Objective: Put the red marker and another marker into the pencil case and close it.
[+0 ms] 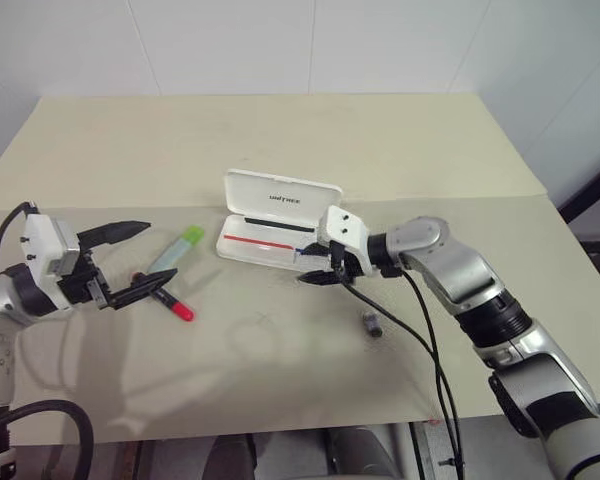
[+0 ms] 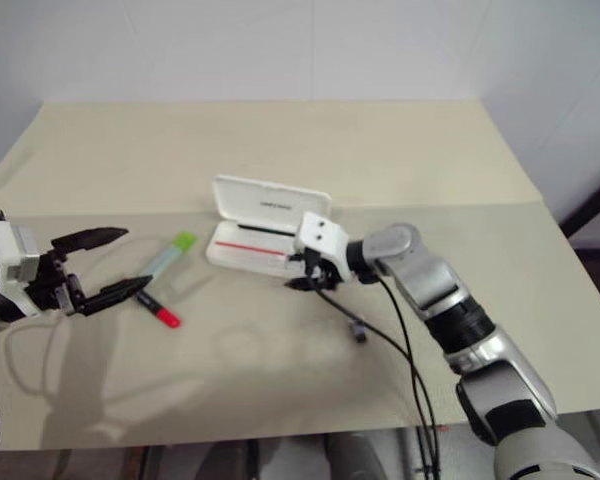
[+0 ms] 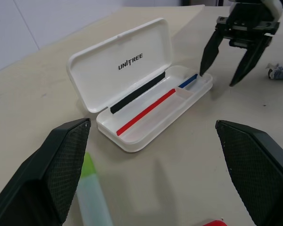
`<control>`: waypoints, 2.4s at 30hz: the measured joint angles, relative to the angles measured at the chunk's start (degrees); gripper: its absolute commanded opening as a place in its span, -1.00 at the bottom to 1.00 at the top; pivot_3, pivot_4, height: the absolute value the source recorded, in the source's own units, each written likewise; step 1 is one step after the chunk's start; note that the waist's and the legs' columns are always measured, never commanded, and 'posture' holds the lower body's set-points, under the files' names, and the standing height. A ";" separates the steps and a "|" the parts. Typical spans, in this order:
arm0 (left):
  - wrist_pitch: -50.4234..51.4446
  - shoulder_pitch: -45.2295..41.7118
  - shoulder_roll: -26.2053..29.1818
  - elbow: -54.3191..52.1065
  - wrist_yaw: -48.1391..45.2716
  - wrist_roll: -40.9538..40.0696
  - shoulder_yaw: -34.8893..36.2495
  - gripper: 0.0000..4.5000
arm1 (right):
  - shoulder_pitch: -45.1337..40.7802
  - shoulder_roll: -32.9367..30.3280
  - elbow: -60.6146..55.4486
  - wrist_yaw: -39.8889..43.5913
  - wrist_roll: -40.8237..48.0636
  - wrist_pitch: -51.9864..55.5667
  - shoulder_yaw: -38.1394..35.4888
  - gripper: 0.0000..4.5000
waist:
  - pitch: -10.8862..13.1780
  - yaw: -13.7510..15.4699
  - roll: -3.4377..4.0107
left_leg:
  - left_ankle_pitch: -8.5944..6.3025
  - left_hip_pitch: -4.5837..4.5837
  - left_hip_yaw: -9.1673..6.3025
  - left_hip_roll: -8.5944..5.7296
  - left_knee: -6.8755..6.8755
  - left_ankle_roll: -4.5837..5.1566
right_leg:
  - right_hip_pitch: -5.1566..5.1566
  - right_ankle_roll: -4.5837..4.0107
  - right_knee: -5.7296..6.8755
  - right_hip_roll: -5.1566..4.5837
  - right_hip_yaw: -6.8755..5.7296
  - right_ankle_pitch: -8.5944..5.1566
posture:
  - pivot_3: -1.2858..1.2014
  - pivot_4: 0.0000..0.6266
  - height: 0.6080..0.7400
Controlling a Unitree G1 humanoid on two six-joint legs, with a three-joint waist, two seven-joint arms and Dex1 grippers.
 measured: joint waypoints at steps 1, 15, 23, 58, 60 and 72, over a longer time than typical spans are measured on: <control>0.39 0.09 0.08 -0.47 0.02 -0.27 0.25 1.00 | -0.67 0.42 1.73 0.24 -0.84 -1.13 0.05 0.16 | 0.00 -0.13 0.00 | 0.00 0.00 0.00 0.00 0.00 0.00 | 0.00 0.00 0.01 0.00 -0.01 0.00 | 0.03 -0.52 1.00; 2.62 1.37 0.05 -4.11 1.20 -2.03 0.30 1.00 | -1.81 4.31 11.52 3.95 -7.67 -7.04 0.94 0.16 | 0.00 -2.27 -0.01 | 0.01 0.02 -0.02 0.00 0.03 -0.02 | 0.01 -0.01 0.15 0.00 -0.02 0.00 | 0.03 -0.52 1.00; 2.62 0.55 0.05 -4.34 1.67 -2.04 0.13 1.00 | -4.74 8.53 18.56 4.13 -11.78 -11.03 2.10 -0.71 | 0.00 -2.56 -0.01 | 0.03 0.06 -0.04 0.00 0.02 -0.05 | 0.01 -0.01 0.19 0.00 -0.02 0.00 | 0.03 -0.52 1.00; 5.14 1.01 0.66 -3.62 -2.44 -4.04 -2.91 1.00 | 14.63 -7.76 -14.81 13.16 -8.12 -8.54 -1.03 -0.98 | 0.08 -2.07 -0.14 | 0.01 0.06 -0.06 -0.01 0.04 -0.08 | 0.04 -0.02 0.16 -0.01 -0.06 -0.02 | 0.03 -0.52 1.00; 5.34 0.99 0.67 -3.64 -2.50 -4.11 -2.91 1.00 | 15.30 -7.77 -15.85 12.57 -8.16 -7.80 -1.03 -0.98 | 0.09 -2.05 -0.14 | 0.01 0.06 -0.06 -0.01 0.04 -0.08 | 0.04 -0.02 0.16 -0.01 -0.06 -0.02 | 0.03 -0.52 1.00; 6.81 -0.28 2.29 -3.62 -4.62 -4.24 -2.93 1.00 | 18.04 -7.70 -17.92 11.78 -8.11 -7.33 -0.90 -0.87 | 0.10 -2.09 -0.17 | 0.01 0.06 -0.05 0.00 0.01 -0.08 | 0.03 -0.04 0.13 0.00 -0.06 -0.03 | 0.03 -0.52 1.00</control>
